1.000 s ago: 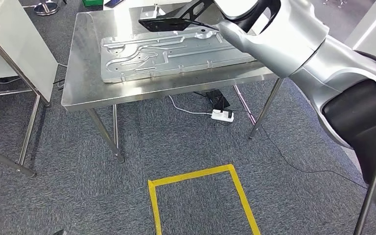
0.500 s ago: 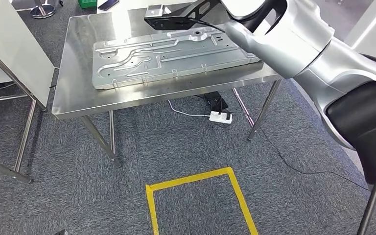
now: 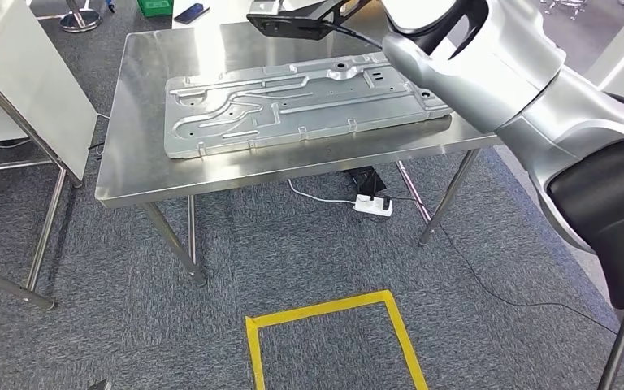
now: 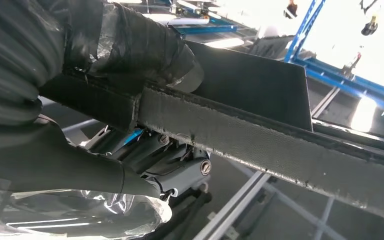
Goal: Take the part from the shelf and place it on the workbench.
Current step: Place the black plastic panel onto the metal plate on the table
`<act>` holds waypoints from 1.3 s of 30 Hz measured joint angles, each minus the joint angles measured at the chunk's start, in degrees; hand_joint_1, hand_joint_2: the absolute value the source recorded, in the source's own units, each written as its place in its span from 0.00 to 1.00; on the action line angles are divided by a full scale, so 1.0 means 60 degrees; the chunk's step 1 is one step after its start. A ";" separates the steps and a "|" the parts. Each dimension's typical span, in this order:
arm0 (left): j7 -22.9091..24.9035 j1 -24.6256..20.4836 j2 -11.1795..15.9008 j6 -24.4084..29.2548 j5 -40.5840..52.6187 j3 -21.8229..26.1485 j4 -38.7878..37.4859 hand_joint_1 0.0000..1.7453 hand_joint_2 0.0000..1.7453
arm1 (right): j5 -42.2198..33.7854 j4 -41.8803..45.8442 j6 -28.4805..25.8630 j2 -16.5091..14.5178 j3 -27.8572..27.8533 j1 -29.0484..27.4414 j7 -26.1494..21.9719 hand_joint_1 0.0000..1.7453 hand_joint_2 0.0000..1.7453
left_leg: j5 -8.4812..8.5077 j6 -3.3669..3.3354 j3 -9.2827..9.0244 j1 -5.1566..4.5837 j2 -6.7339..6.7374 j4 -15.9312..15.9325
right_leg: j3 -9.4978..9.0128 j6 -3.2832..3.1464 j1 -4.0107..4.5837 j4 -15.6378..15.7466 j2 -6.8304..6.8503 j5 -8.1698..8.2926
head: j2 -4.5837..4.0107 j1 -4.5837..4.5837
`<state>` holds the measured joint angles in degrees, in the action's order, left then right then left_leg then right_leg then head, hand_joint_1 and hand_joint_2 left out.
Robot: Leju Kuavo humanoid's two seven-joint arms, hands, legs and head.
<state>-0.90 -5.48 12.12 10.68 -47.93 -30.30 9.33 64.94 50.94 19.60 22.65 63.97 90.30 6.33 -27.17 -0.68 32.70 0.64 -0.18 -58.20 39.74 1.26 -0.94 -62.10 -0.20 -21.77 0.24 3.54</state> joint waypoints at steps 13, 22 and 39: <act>0.0004 -0.0065 -0.0053 -0.0003 -0.0012 -0.0025 0.0000 0.00 1.00 | 0.0170 0.0136 -0.0095 0.0075 -0.0169 -0.0154 -0.0044 1.00 1.00 | 0.0117 0.0138 0.1639 -0.0032 0.0059 -0.1926 | -0.0676 -0.0568 0.0170 0.0393 -0.0596 -0.0460 | 0.0000 -0.0028; -0.0030 -0.0051 -0.0061 -0.0002 -0.0066 -0.0043 -0.0004 0.00 1.00 | 0.0341 0.0182 -0.0084 0.0106 -0.0179 -0.0116 -0.0271 1.00 1.00 | 0.0739 -0.0260 0.0550 -0.0100 0.0028 0.0285 | -0.0529 -0.0235 0.0151 -0.0242 -0.0304 -0.1042 | 0.0000 0.0043; -0.0007 -0.0011 -0.0100 -0.0013 -0.0068 -0.0095 -0.0007 0.00 1.00 | 0.0209 0.0242 -0.0125 0.0037 -0.0199 -0.0537 -0.0270 1.00 1.00 | -0.0772 0.0278 0.0946 0.0062 0.0091 -0.1754 | -0.0298 -0.0435 -0.0031 0.0219 -0.0060 -0.0349 | 0.0000 0.0023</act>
<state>-0.94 -5.55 11.52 10.61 -48.34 -30.87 9.29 66.19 52.39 18.85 22.87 62.77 87.08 4.72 -31.80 0.99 38.37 1.01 0.36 -68.73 37.95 -1.34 -1.12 -60.79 -0.56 -23.86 0.24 3.68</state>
